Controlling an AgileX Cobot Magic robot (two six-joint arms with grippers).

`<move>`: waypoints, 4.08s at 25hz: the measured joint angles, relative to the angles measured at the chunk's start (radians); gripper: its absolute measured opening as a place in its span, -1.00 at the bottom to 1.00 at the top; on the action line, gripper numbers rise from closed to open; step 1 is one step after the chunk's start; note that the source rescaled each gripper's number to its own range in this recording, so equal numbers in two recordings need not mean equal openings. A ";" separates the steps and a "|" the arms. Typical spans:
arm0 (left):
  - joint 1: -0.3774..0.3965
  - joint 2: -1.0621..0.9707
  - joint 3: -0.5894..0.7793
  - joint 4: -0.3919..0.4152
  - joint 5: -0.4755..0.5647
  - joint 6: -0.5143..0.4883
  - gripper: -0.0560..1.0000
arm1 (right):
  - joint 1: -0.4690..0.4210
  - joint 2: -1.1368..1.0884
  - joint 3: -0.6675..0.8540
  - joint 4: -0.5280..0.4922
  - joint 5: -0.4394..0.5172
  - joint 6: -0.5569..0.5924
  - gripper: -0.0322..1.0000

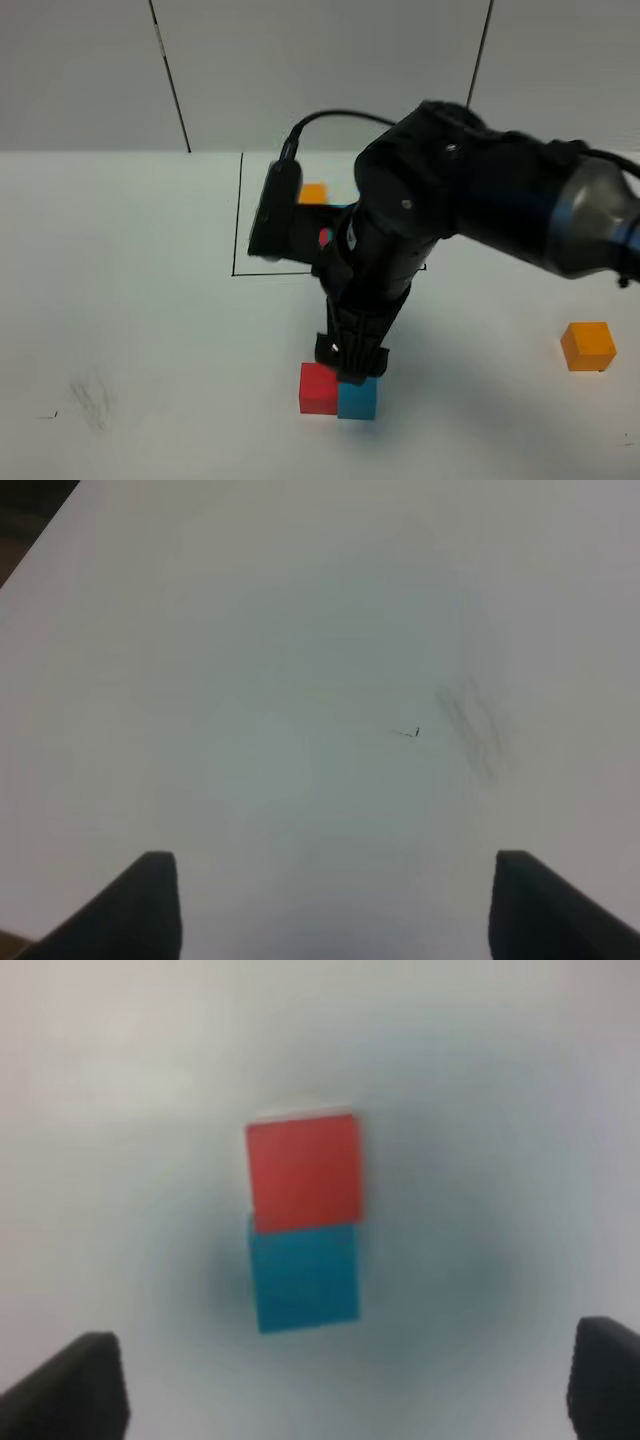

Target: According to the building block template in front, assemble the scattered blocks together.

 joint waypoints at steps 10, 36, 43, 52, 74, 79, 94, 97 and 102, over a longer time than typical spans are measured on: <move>0.000 0.000 0.000 0.000 0.000 0.000 0.01 | -0.198 -0.110 0.001 -0.336 0.210 0.615 0.50; 0.000 0.000 0.000 0.000 0.000 0.000 0.01 | -0.657 0.068 0.070 0.010 0.100 0.684 0.49; 0.000 0.000 0.000 0.000 0.000 0.000 0.01 | -0.657 0.077 0.270 -0.004 -0.122 0.716 0.49; 0.000 0.000 0.000 0.000 0.000 0.000 0.01 | -0.657 0.098 0.281 -0.090 -0.131 0.789 0.48; 0.000 0.000 0.000 0.000 0.000 0.000 0.01 | -0.695 0.197 0.301 -0.062 -0.210 0.786 0.38; 0.000 0.000 0.000 0.000 0.000 0.000 0.01 | -0.695 0.205 0.301 -0.055 -0.216 0.786 0.07; 0.000 0.000 0.000 0.000 0.000 0.000 0.01 | -0.695 0.234 0.301 -0.043 -0.207 0.781 -0.89; 0.000 0.000 0.000 0.000 0.000 0.000 0.01 | -0.695 0.234 0.301 -0.043 -0.206 0.765 -0.89; 0.000 0.000 0.000 0.000 0.000 0.000 0.01 | -0.695 0.234 0.301 -0.033 -0.170 0.759 -0.89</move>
